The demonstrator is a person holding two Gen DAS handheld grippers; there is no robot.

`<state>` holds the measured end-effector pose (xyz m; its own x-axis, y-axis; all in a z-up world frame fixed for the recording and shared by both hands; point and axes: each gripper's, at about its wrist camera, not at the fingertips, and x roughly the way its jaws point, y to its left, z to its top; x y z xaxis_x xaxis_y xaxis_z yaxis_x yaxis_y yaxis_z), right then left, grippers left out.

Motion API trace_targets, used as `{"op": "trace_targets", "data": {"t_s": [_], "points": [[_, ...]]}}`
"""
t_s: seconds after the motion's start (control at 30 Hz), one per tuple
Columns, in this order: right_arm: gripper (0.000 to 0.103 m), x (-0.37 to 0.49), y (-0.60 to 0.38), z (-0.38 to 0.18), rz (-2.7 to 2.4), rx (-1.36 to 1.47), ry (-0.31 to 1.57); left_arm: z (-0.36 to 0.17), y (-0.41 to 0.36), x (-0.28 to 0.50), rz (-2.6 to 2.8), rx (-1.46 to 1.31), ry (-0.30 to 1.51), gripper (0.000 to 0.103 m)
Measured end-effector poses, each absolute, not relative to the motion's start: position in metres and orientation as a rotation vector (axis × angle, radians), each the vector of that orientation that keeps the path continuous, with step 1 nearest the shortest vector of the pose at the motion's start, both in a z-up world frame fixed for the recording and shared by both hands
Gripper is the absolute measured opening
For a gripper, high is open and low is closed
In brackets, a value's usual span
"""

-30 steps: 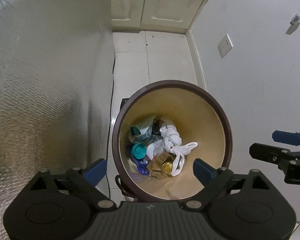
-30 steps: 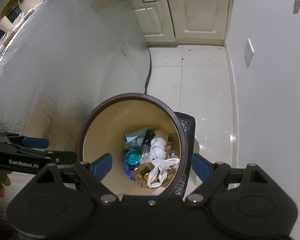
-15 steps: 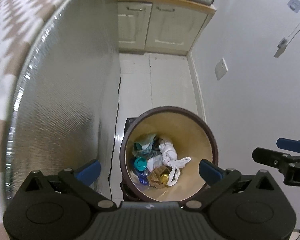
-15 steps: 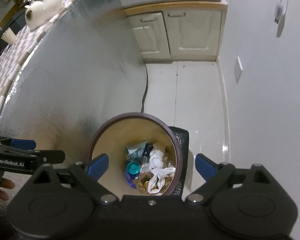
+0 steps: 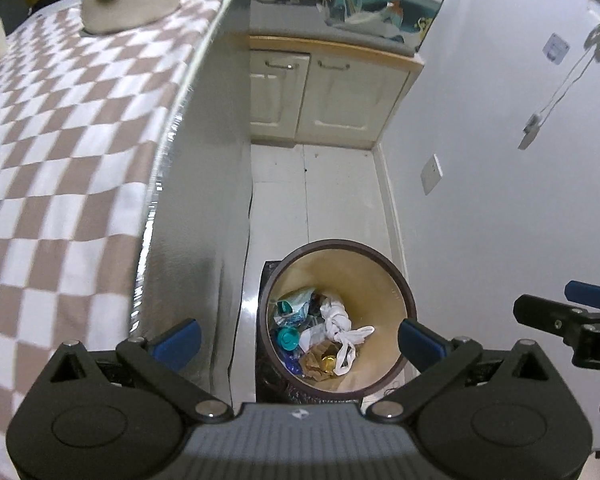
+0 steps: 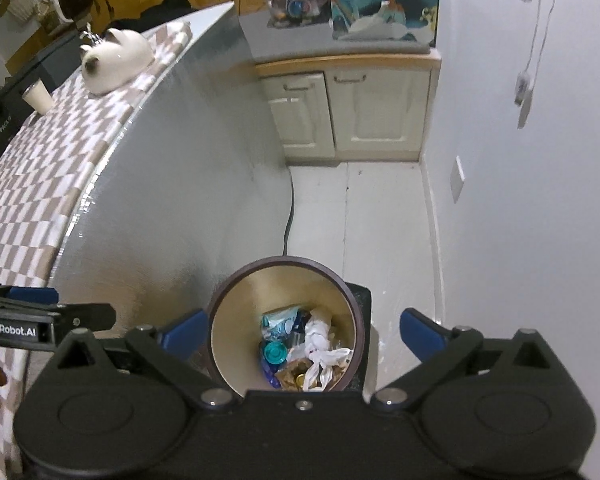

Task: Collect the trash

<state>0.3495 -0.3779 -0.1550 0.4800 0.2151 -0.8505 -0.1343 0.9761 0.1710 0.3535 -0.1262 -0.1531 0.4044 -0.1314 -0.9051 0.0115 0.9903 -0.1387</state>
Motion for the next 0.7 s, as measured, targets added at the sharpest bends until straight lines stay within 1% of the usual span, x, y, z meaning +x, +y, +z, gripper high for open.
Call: {"op": "trace_targets", "data": {"t_s": [0.4,0.7], "points": [[0.103,0.283,-0.357,-0.093,0.182,0.088,0.957,-0.093,-0.098,0.287,-0.105,-0.11,1.044,0.103],[0.103,0.228,-0.335,-0.059,0.158,0.087,0.892,-0.057,-0.076,0.236,-0.128,-0.087,0.967,0.103]]}}
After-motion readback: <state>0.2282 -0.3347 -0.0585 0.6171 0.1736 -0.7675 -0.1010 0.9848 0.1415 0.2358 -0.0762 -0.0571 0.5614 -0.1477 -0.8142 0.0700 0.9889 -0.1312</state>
